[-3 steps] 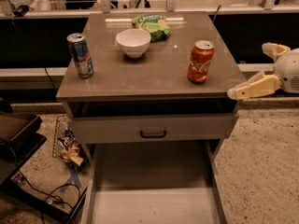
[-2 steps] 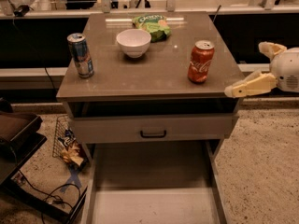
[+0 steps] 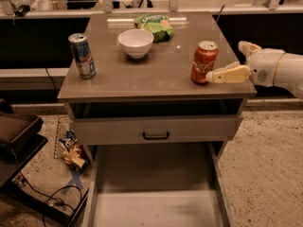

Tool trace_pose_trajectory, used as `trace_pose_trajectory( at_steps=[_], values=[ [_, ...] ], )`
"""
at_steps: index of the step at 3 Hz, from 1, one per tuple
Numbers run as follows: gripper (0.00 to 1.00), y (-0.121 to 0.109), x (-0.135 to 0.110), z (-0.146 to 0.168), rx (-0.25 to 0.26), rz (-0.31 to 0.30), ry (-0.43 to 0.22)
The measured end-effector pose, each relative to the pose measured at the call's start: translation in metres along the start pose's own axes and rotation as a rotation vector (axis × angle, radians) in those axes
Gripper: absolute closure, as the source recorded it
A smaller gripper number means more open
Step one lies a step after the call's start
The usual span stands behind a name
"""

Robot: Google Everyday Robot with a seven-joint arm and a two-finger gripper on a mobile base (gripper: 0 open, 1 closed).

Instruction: Move coke can near green rice chip bag

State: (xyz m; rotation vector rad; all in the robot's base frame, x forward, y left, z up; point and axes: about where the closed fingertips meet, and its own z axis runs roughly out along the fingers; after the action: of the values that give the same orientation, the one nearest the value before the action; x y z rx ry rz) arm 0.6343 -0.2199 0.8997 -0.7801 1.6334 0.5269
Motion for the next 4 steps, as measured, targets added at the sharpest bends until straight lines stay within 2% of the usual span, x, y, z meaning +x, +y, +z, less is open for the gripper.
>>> trace_pose_trajectory(
  at_steps=[1,2,4],
  values=[
    [0.0,-0.008,0.005,0.032,-0.021,0.074,-0.074],
    [0.15,-0.006,0.007,0.053,-0.042,0.11,-0.122],
    [0.62,-0.003,0.005,0.057,-0.051,0.11,-0.123]
  ],
)
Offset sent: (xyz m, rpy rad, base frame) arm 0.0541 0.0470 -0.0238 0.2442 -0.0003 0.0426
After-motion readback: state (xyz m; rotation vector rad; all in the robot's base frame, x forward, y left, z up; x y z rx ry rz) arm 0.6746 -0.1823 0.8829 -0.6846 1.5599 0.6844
